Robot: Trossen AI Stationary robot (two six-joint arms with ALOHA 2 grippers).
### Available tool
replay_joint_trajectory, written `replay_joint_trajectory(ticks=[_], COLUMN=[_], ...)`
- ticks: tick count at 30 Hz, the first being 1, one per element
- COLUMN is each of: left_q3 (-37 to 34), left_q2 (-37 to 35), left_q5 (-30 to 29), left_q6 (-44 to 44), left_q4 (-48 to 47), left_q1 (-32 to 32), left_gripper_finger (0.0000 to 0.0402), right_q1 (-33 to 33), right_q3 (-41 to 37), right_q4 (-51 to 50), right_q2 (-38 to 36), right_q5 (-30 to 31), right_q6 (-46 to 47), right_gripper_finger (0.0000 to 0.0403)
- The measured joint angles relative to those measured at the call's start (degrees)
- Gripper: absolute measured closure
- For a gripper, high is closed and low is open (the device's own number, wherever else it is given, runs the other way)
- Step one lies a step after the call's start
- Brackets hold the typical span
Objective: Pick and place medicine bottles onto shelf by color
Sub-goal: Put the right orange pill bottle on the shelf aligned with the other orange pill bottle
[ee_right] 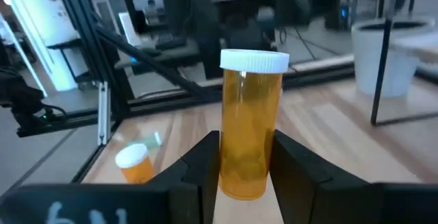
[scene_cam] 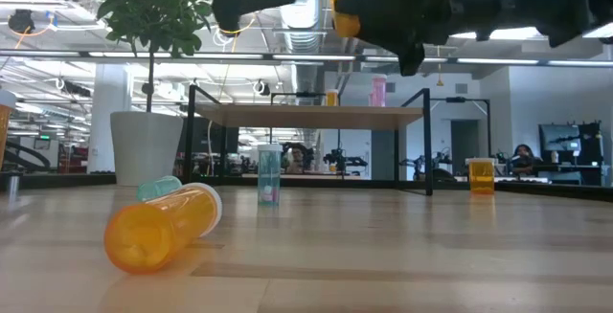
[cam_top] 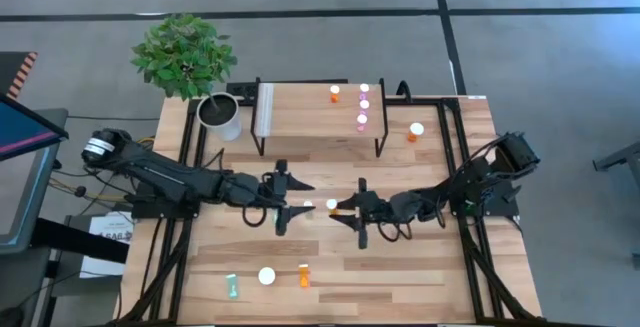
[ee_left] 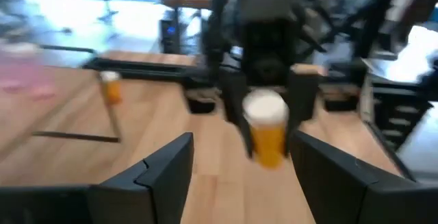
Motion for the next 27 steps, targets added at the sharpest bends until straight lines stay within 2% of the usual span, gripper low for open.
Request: replay_joint_trajectory(ticks=[6,10,14,19,27], left_q3=[0.0,0.0,0.0,0.0,0.9], left_q2=[2.8,4.9,7.7,10.7,14.8], left_q5=[4.0,11.9,13.0,17.4,17.6], left_q6=[-1.4,-7.1,-9.7,-11.0,-12.0], left_q4=[7.6,10.0,11.2,17.5,22.0], left_q1=[2.1,4.7,6.2,6.8,6.8], left_gripper_finger=[0.0171,0.0167,0.0157,0.014,0.0129], right_q1=[0.0,0.0,0.0,0.2,0.1], right_q3=[-2.4,-2.4,-2.4,-2.4,-2.4], right_q4=[3.3,3.5,3.6,3.6,3.5], right_q2=[0.0,0.3,0.3,0.3,0.3], right_q5=[-0.1,-0.1,-0.5,-0.5,-0.5], right_q6=[-0.9,-0.9,-0.8,-0.6,0.1], right_gripper_finger=[0.0266,0.0266,0.0266,0.0266,0.0266])
